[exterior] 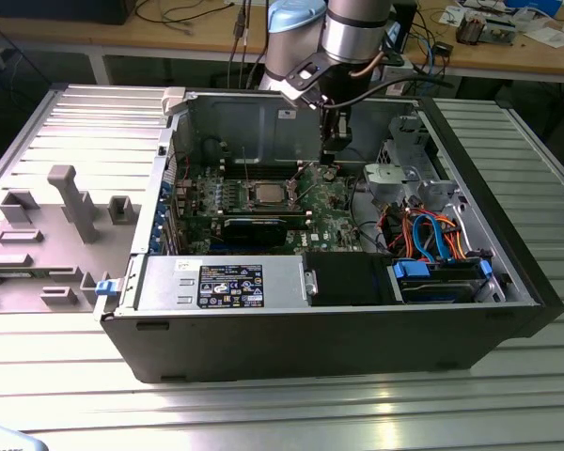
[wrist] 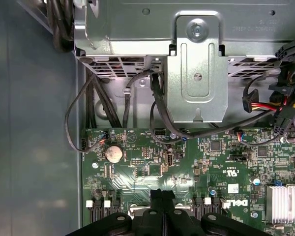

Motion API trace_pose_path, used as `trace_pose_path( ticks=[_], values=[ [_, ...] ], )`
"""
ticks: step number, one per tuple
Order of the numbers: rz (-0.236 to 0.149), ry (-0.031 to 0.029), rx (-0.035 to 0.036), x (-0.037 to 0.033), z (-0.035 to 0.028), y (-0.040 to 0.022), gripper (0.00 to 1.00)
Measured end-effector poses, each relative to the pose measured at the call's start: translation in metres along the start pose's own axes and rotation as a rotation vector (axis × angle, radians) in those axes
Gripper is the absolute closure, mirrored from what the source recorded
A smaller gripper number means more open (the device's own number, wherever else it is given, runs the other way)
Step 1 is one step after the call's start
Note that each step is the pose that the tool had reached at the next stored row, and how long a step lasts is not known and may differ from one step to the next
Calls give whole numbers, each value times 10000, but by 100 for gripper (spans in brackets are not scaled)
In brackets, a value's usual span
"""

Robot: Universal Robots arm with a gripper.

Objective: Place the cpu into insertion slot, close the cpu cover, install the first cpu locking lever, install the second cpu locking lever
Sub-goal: 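Close the cpu cover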

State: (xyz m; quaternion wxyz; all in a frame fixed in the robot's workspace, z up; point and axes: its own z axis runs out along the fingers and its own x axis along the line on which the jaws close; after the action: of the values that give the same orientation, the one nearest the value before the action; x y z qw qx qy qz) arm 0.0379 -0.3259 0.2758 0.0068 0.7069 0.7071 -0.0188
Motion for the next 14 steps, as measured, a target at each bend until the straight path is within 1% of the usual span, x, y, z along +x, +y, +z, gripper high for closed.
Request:
trace_pose_path(
  ticks=[14],
  values=[
    [1,0,0,0,2,44,89]
  ],
)
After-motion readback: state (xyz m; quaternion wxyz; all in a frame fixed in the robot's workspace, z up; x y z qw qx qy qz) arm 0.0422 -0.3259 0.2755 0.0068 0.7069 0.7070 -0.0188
